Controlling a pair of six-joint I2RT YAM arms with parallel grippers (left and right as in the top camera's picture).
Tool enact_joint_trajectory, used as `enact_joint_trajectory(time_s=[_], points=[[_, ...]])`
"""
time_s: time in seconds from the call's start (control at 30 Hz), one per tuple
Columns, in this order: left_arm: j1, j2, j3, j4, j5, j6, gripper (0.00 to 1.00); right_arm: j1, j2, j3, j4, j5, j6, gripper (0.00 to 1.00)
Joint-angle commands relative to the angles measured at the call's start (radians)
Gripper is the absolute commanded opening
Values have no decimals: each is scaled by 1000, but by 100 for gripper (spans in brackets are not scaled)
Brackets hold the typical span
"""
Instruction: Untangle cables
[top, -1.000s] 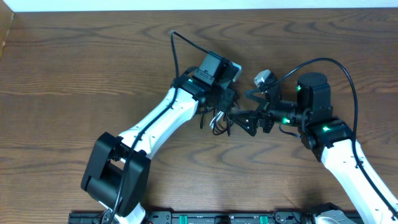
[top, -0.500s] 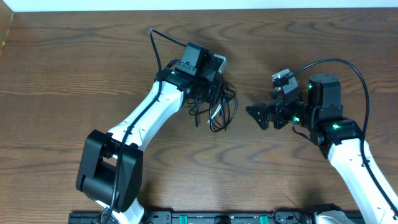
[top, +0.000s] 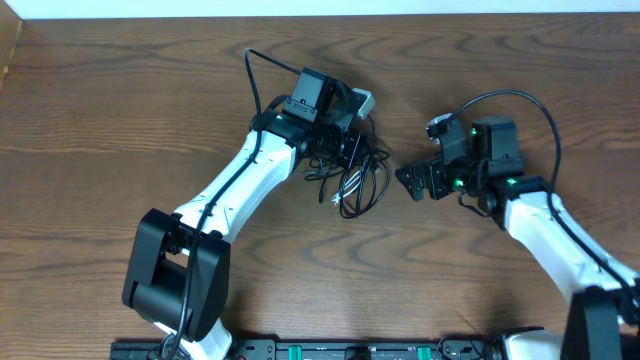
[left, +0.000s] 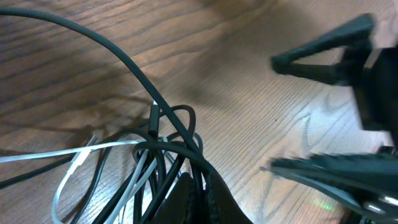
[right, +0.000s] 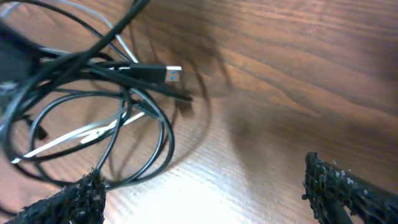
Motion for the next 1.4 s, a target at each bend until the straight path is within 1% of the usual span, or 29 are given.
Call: enact_joint_trajectory(time_s=[0.0, 0.33, 0.4, 0.53, 0.67, 0.83, 1.0, 1.13, 1.27, 1.37], points=[[0, -8, 0, 5, 29, 2, 8, 5, 36, -8, 38, -79, -27, 99], [0, -8, 0, -1, -24, 2, 8, 32, 119, -8, 123, -100, -165, 99], [0, -7, 0, -3, -34, 3, 8, 50, 123, -8, 134, -101, -193, 99], [0, -7, 0, -15, -108, 3, 8, 84, 123, -8, 159, -98, -248, 99], [0, -7, 0, -25, -113, 6, 8, 98, 123, -8, 195, -91, -267, 98], [0, -7, 0, -26, -123, 6, 8, 98, 123, -8, 217, -40, -269, 92], [0, -7, 0, -27, -123, 6, 8, 98, 123, -8, 218, -39, -351, 83], [0, -7, 0, -31, -122, 6, 8, 98, 129, -8, 233, -34, -403, 83], [0, -7, 0, -32, -122, 6, 8, 98, 181, -8, 292, 13, -414, 85], [0, -7, 0, -33, -122, 6, 8, 98, 230, -8, 353, 13, -417, 83]])
